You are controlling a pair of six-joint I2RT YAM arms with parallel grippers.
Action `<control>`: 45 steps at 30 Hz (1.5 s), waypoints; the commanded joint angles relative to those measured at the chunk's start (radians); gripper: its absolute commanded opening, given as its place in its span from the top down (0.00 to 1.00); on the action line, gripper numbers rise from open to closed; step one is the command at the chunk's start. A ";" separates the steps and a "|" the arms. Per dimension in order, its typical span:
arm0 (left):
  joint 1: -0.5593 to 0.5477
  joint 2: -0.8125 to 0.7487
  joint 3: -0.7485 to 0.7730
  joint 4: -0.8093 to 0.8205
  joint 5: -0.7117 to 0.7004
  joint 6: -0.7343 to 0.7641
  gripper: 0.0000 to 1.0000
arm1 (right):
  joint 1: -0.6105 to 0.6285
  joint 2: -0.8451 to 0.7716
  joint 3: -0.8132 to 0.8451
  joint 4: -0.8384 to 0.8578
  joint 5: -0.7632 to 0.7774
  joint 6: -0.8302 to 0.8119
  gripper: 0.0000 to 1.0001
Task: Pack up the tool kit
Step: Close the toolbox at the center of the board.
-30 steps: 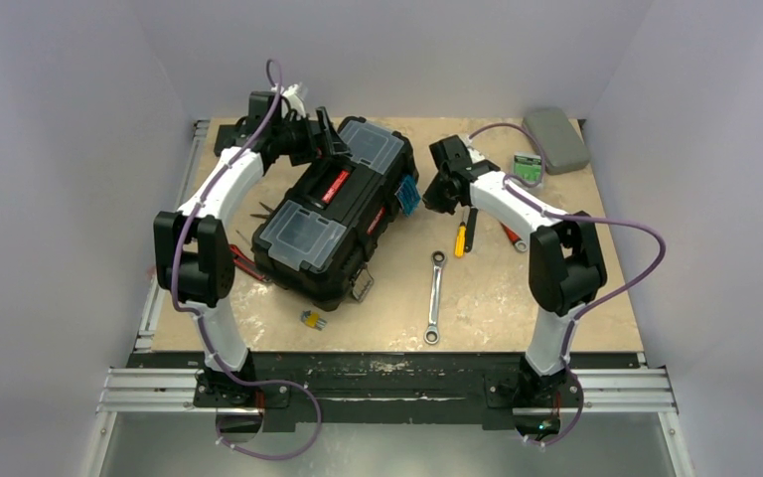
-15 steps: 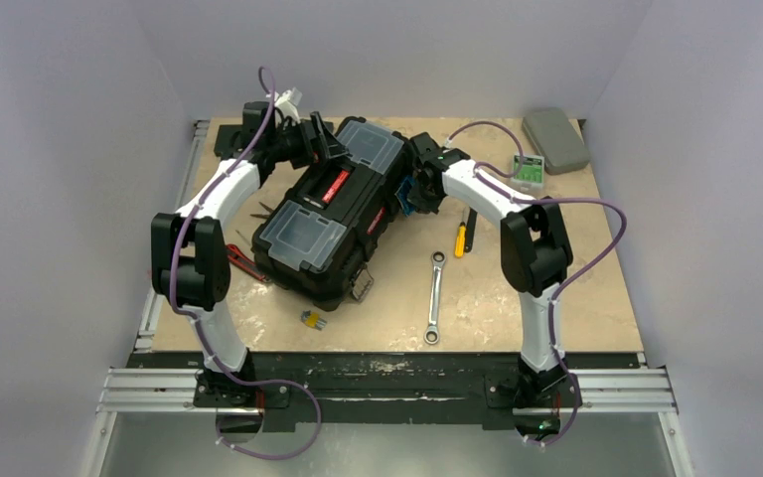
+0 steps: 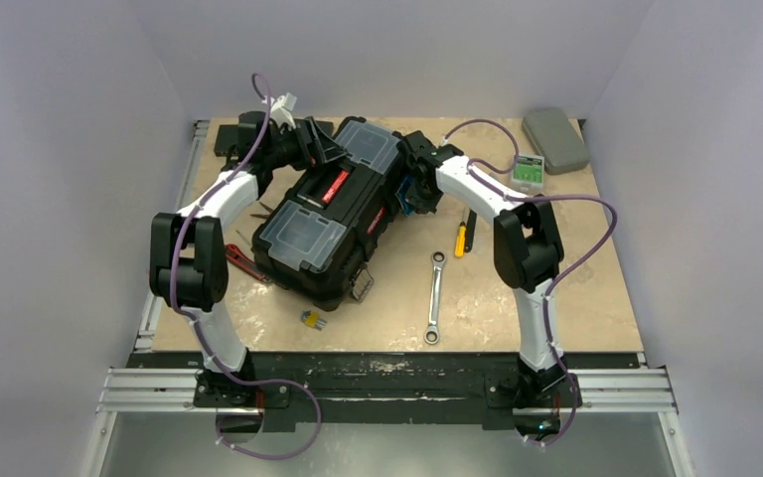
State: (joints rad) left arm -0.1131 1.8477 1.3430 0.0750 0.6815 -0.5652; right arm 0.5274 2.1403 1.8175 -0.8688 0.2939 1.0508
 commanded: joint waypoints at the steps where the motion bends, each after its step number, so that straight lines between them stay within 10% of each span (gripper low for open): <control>1: -0.056 0.097 -0.087 -0.273 0.112 0.047 0.16 | 0.046 0.027 0.051 0.277 -0.144 0.045 1.00; 23: -0.111 0.173 -0.006 -0.376 0.171 0.127 0.16 | 0.044 0.070 -0.079 0.785 -0.520 -0.019 1.00; 35: -0.124 0.170 0.006 -0.398 0.126 0.132 0.16 | 0.041 0.057 -0.069 0.741 -0.470 -0.017 1.00; 45: -0.105 0.028 0.167 -0.535 -0.119 0.122 0.11 | -0.071 -0.209 -0.403 0.823 -0.413 -0.048 1.00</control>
State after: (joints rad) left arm -0.1284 1.8751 1.4677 -0.0662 0.5938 -0.4862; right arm 0.4717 2.0846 1.4715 -0.2867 -0.0731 0.9932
